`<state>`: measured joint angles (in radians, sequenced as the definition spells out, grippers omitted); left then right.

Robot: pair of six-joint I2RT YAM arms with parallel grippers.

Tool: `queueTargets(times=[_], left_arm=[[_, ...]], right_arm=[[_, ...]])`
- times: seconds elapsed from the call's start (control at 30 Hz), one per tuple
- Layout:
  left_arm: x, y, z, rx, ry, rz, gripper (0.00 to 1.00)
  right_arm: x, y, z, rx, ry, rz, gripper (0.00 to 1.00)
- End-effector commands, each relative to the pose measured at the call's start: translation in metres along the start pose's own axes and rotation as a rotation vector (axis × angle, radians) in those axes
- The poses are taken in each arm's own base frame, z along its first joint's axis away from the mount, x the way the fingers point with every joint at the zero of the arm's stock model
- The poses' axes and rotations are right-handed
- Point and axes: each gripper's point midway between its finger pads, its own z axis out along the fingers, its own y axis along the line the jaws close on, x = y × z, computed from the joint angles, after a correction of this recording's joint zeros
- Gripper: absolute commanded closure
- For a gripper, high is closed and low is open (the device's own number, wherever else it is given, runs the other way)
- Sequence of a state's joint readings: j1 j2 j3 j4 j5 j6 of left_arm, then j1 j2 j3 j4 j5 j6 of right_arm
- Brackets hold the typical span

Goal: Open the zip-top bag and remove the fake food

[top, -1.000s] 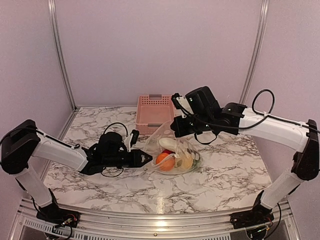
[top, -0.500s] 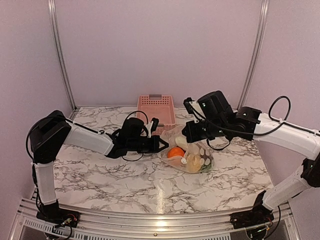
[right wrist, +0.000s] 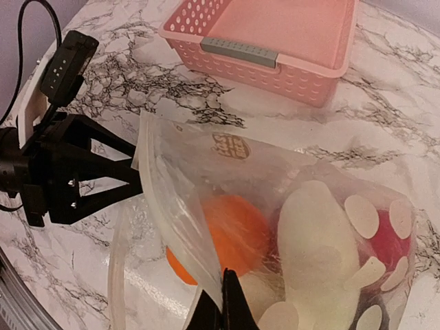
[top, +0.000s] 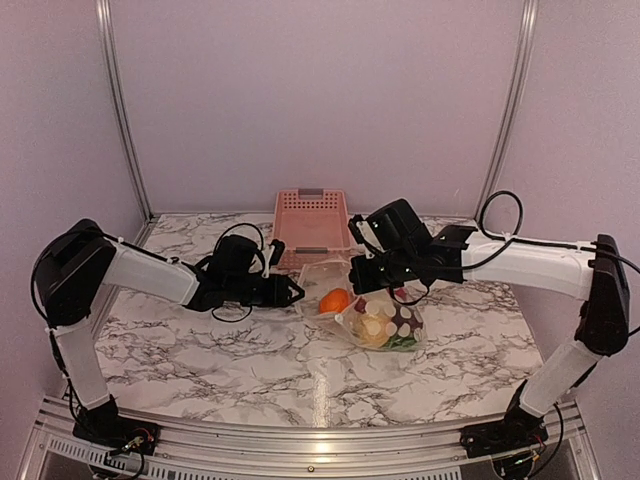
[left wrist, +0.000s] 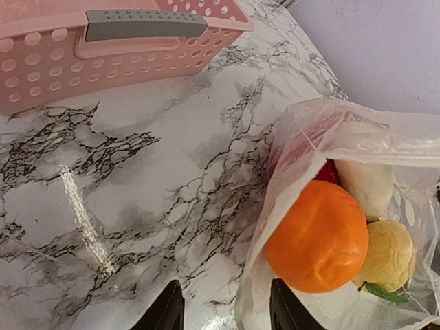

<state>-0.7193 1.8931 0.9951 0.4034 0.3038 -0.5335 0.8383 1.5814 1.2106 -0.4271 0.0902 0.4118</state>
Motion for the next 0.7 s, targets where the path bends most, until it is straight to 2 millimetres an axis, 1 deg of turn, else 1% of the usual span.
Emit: queueTargets(times=[0.0, 0.07, 0.17, 0.23, 0.3, 0.33, 0.37, 0.57, 0.67], left_arm=[[-0.014, -0.013, -0.033, -0.026, -0.074, 0.113, 0.51], [-0.019, -0.019, -0.045, -0.010, -0.114, 0.142, 0.41], [-0.025, -0.035, -0.055, 0.027, -0.144, 0.185, 0.36], [-0.025, -0.048, -0.054, 0.062, -0.143, 0.219, 0.32], [-0.023, -0.056, -0.046, 0.074, -0.117, 0.245, 0.30], [-0.019, -0.057, -0.039, 0.075, -0.092, 0.253, 0.30], [-0.020, -0.061, -0.034, 0.081, -0.083, 0.262, 0.30], [-0.013, -0.065, -0.004, 0.114, -0.026, 0.261, 0.27], [-0.006, -0.068, 0.011, 0.120, 0.014, 0.274, 0.25]], right_arm=[[-0.019, 0.004, 0.001, -0.041, -0.071, 0.019, 1.00], [-0.020, 0.006, 0.001, -0.056, -0.077, 0.021, 1.00], [-0.020, 0.006, 0.001, -0.063, -0.082, 0.026, 1.00], [-0.020, 0.005, 0.001, -0.064, -0.080, 0.027, 1.00], [-0.018, 0.005, 0.001, -0.064, -0.078, 0.031, 1.00], [-0.018, 0.005, 0.001, -0.065, -0.080, 0.032, 1.00], [-0.018, 0.005, 0.000, -0.068, -0.082, 0.033, 1.00], [-0.014, 0.004, -0.002, -0.081, -0.083, 0.047, 1.00], [-0.013, 0.003, -0.004, -0.077, -0.087, 0.050, 1.00]])
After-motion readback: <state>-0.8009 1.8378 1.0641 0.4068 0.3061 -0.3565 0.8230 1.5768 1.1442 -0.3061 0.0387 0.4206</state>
